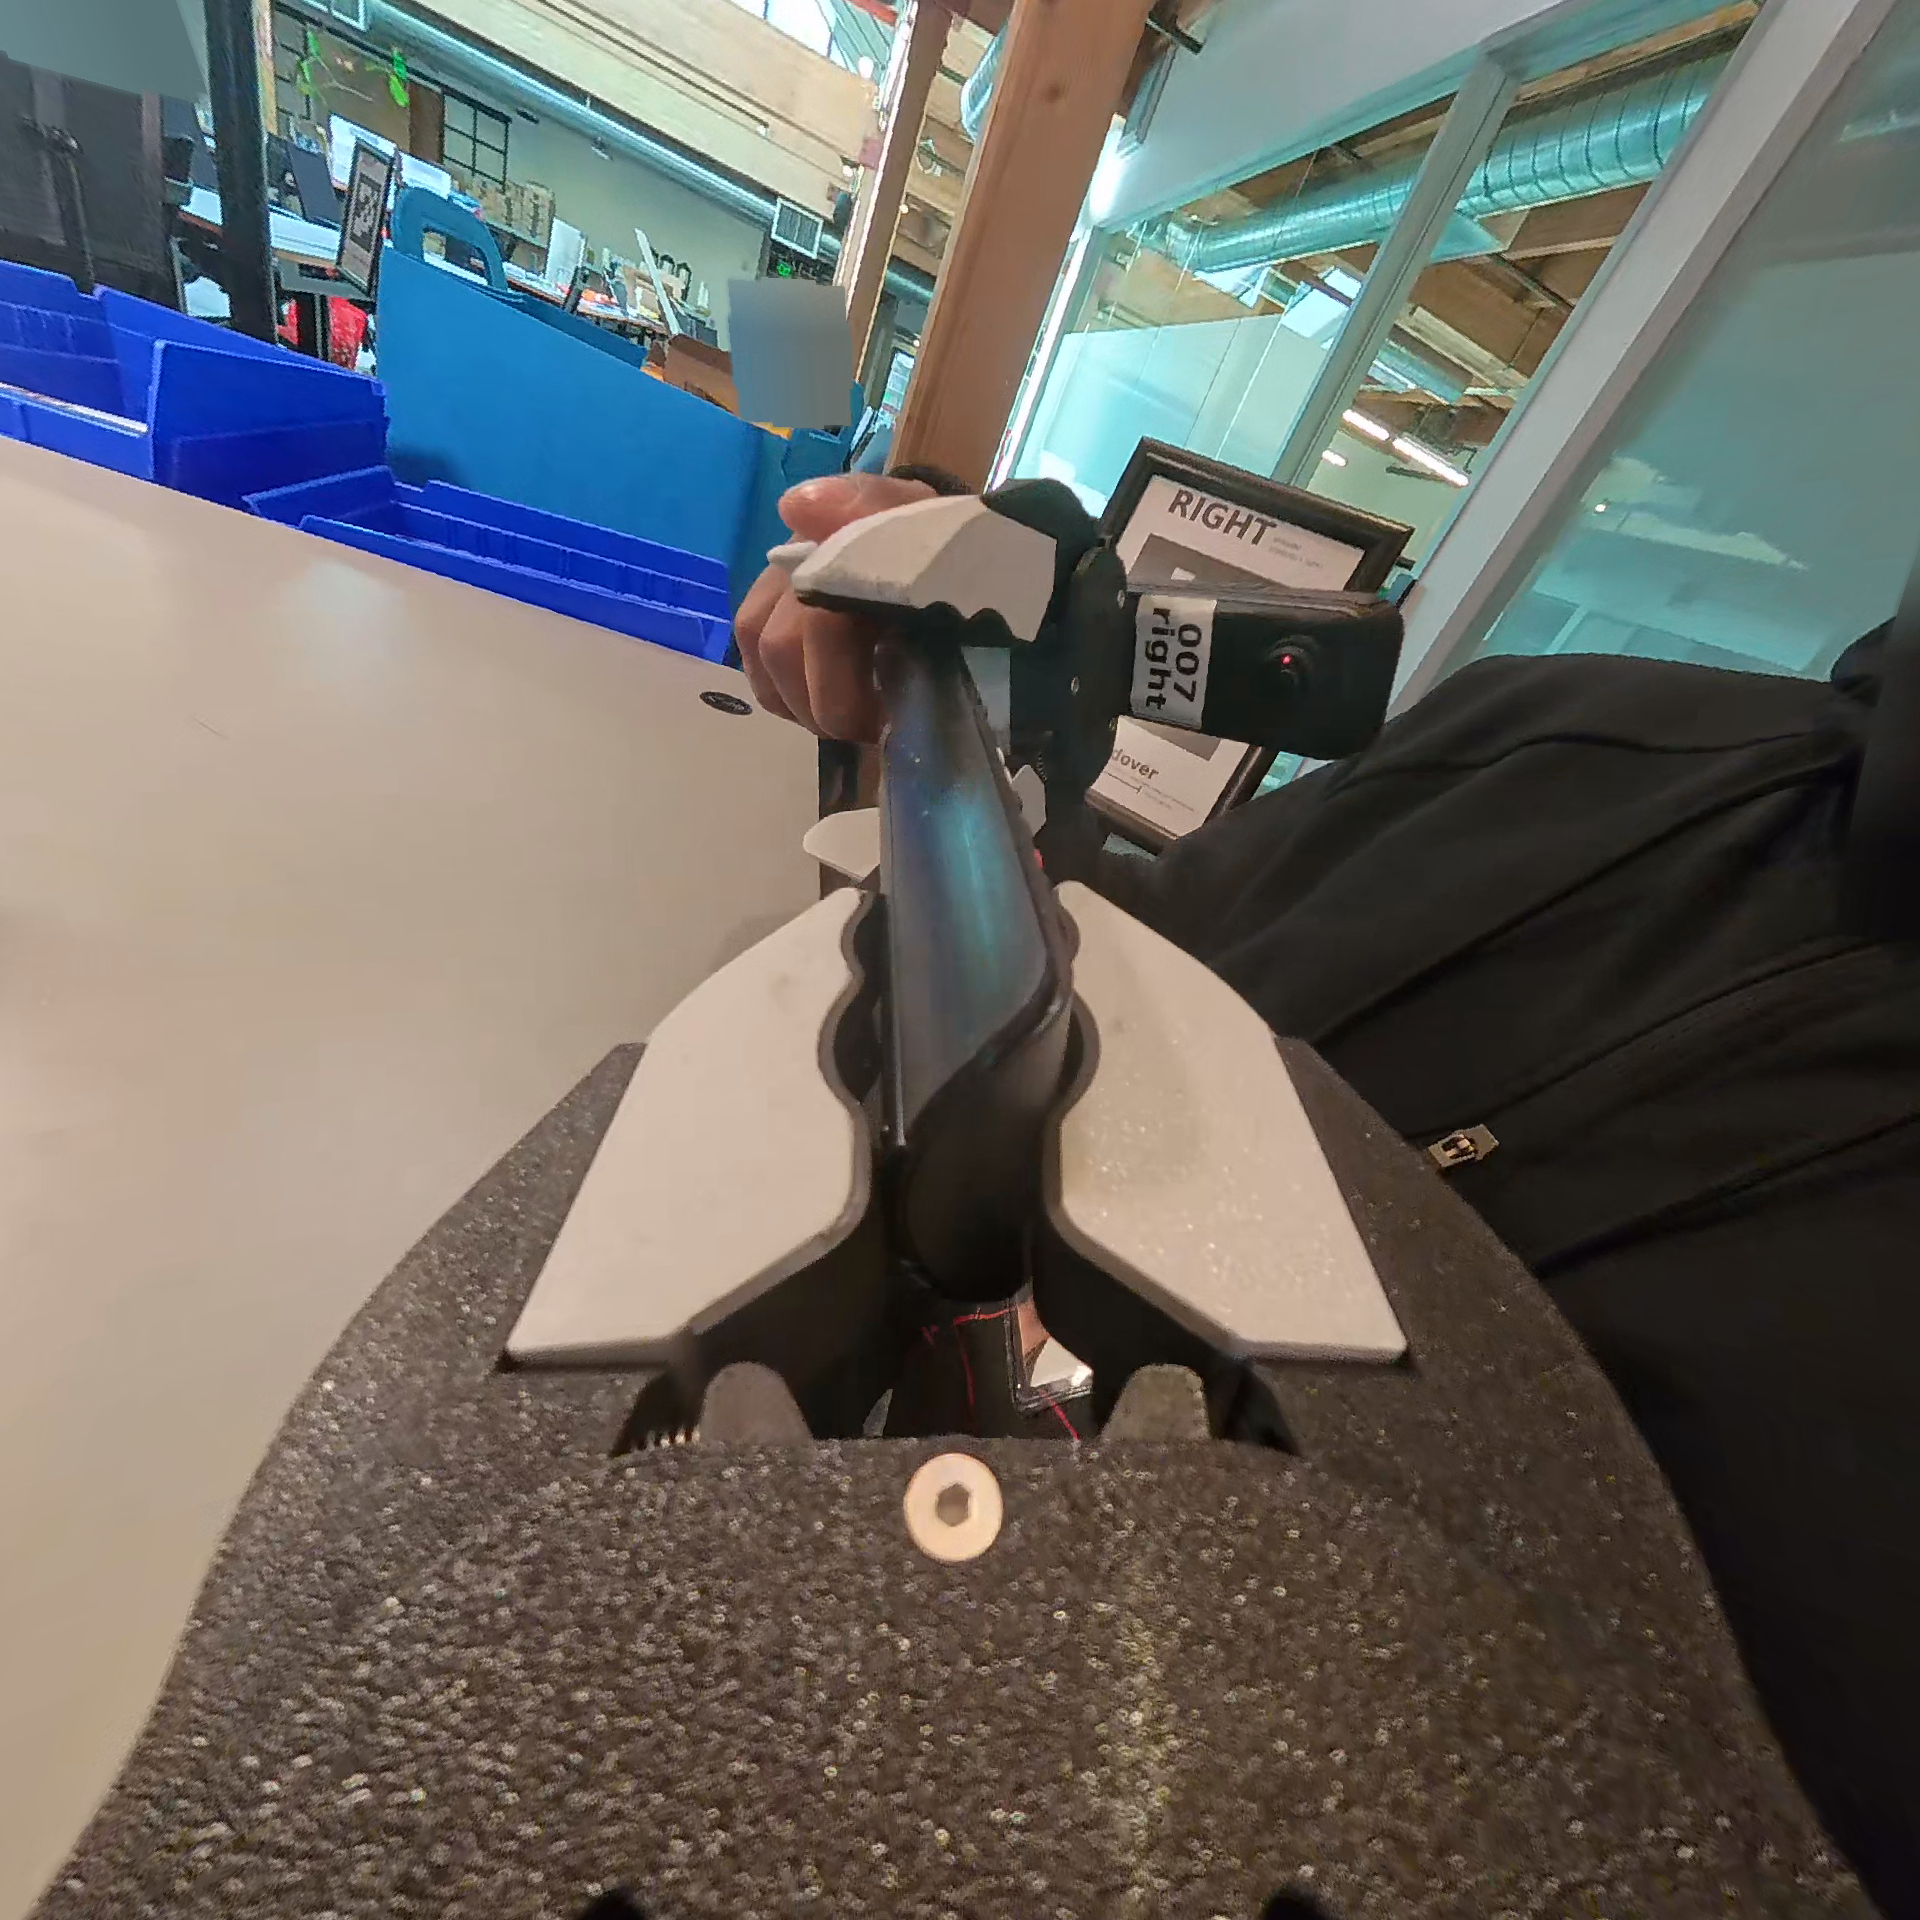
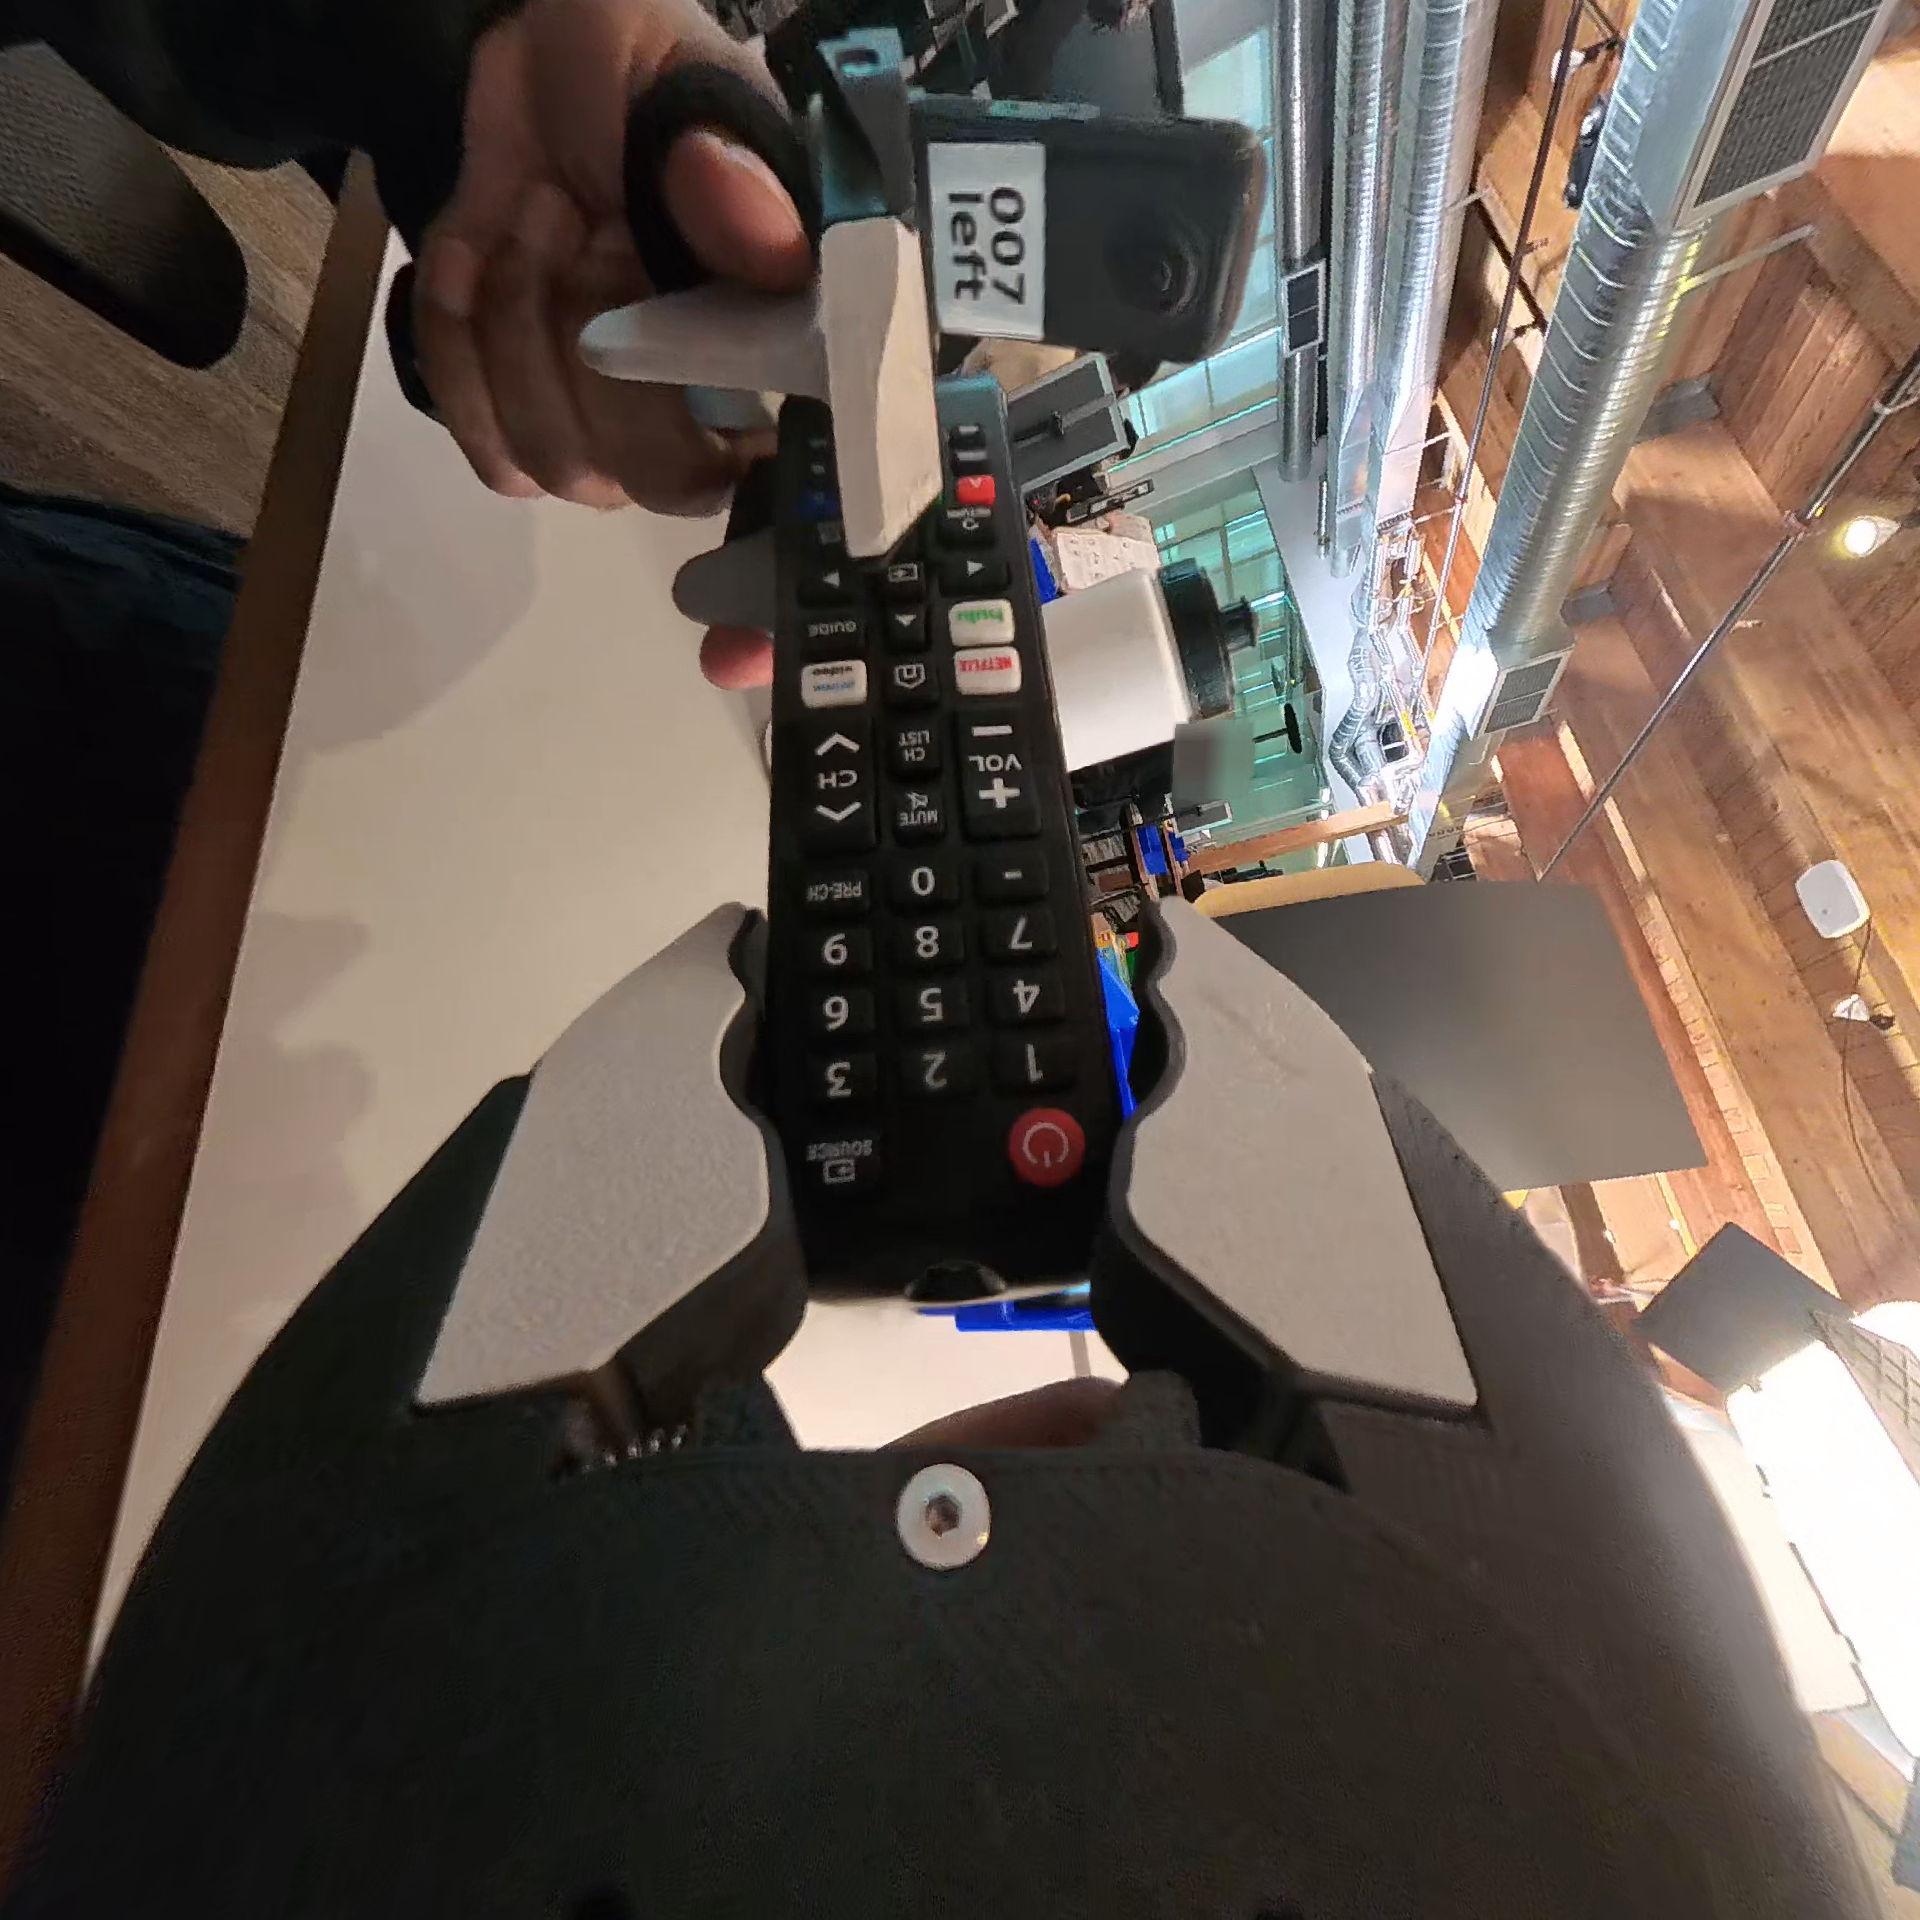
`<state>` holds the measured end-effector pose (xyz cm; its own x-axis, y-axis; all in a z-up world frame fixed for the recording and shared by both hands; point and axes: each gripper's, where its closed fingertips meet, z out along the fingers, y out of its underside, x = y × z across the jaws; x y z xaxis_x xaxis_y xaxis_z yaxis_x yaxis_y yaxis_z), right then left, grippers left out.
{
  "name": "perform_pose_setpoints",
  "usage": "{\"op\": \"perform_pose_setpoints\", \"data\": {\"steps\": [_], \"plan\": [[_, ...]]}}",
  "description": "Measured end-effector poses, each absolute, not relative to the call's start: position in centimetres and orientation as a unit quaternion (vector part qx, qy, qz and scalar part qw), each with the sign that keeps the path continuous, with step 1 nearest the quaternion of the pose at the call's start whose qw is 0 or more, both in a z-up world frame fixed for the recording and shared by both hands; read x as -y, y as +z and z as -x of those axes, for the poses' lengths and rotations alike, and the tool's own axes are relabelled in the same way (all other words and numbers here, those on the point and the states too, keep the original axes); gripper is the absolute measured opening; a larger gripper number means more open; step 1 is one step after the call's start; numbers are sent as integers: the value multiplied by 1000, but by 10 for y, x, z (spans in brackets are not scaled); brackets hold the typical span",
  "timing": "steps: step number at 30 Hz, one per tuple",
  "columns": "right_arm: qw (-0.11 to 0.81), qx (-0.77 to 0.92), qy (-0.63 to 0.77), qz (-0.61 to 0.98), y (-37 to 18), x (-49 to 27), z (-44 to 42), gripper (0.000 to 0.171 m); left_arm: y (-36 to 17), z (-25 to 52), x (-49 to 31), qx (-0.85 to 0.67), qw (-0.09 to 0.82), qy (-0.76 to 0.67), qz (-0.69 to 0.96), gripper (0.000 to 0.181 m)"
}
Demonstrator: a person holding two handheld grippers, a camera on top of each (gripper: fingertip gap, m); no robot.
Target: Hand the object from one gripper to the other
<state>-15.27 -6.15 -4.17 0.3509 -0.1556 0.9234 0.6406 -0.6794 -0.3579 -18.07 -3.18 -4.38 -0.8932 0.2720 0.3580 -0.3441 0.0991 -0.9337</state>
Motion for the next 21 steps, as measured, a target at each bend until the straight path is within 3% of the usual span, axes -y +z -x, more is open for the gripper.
{"op": "perform_pose_setpoints", "data": {"steps": [10, 16, 21], "plan": [[252, 161, -613, 731, -51, 66, 128, 61, -49, 174, 36, 729, 157, 666, -28, 30], [362, 112, -593, 710, -30, 69, 128, 60, -31, 179, 29, 695, 102, 711, 26, 60], [446, 63, -564, 692, -15, 72, 127, 60, -12, 178, 25, 629, 93, 770, 47, 73]]}}
